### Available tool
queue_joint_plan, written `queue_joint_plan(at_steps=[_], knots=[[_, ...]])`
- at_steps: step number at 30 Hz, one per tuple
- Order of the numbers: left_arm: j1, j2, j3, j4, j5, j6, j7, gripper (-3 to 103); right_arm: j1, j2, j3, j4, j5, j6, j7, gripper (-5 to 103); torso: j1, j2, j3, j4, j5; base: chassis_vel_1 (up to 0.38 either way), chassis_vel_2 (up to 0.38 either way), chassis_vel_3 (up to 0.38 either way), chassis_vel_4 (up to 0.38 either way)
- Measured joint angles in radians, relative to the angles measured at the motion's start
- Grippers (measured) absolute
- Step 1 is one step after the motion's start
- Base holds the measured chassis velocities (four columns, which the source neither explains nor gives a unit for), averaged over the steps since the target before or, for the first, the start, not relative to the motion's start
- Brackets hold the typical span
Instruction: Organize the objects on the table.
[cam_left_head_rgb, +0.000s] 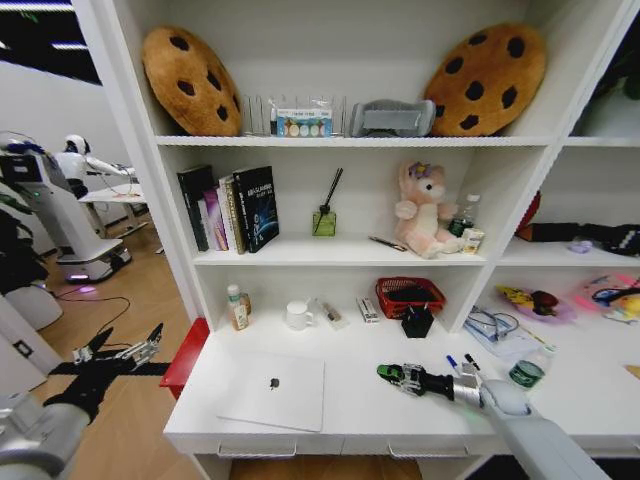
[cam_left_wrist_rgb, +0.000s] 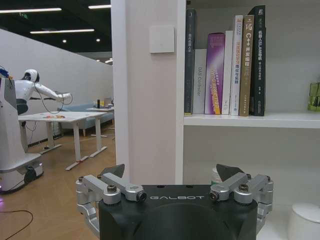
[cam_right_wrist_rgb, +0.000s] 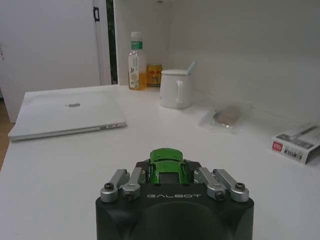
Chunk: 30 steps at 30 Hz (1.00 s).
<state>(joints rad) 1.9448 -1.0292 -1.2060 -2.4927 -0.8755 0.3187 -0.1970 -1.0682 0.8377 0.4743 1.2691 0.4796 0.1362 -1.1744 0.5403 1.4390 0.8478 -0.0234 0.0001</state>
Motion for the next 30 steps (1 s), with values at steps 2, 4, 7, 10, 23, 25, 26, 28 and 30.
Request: queue_joint_plan(at_steps=[2,4,7,10,23,25,26,28,30], knots=[[0.0,0.0,0.0,0.0,0.0,0.0,0.0,100,0.007,-0.016,0.005,0.027,0.025,-0.006,0.005,37,0.0,0.0,0.0,0.0001,0.0001,0.0,0.0,0.0,0.0],[0.0,0.0,0.0,0.0,0.0,0.0,0.0,100,0.03,-0.062,0.014,0.092,0.093,-0.036,0.026,37,0.0,0.0,0.0,0.0003,0.0,0.0,0.0,0.0,0.0],[0.0,0.0,0.0,0.0,0.0,0.0,0.0,100,0.061,-0.114,0.016,0.15,0.179,-0.079,0.056,37,0.0,0.0,0.0,0.0002,-0.0001,0.0,0.0,0.0,0.0],[0.0,0.0,0.0,0.0,0.0,0.0,0.0,100,0.125,-0.171,0.007,0.194,0.257,-0.121,0.081,37,0.0,0.0,0.0,0.0001,-0.0003,0.0,0.0,0.0,0.0],[0.0,0.0,0.0,0.0,0.0,0.0,0.0,100,0.664,-0.216,-0.353,0.098,0.428,-0.23,0.2,37,0.0,0.0,0.0,0.0,0.0003,0.0,0.0,0.0,0.0],[0.0,0.0,0.0,0.0,0.0,0.0,0.0,100,0.756,-0.184,-0.422,0.064,0.425,-0.234,0.214,37,0.0,0.0,0.0,0.0003,-0.0001,0.0,0.0,0.0,0.0],[0.0,0.0,0.0,0.0,0.0,0.0,0.0,100,0.824,-0.147,-0.472,0.025,0.413,-0.235,0.22,37,0.0,0.0,0.0,0.0007,-0.0009,0.0,0.0,0.0,0.0],[0.0,0.0,0.0,0.0,0.0,0.0,0.0,100,0.851,-0.127,-0.491,0.004,0.407,-0.237,0.221,37,0.0,0.0,0.0,0.0006,-0.0008,0.0,0.0,0.0,0.0],[0.0,0.0,0.0,0.0,0.0,0.0,0.0,100,0.928,-0.068,-0.554,-0.069,0.391,-0.244,0.222,37,0.0,0.0,0.0,0.0007,0.0,0.0,0.0,0.0,0.0]])
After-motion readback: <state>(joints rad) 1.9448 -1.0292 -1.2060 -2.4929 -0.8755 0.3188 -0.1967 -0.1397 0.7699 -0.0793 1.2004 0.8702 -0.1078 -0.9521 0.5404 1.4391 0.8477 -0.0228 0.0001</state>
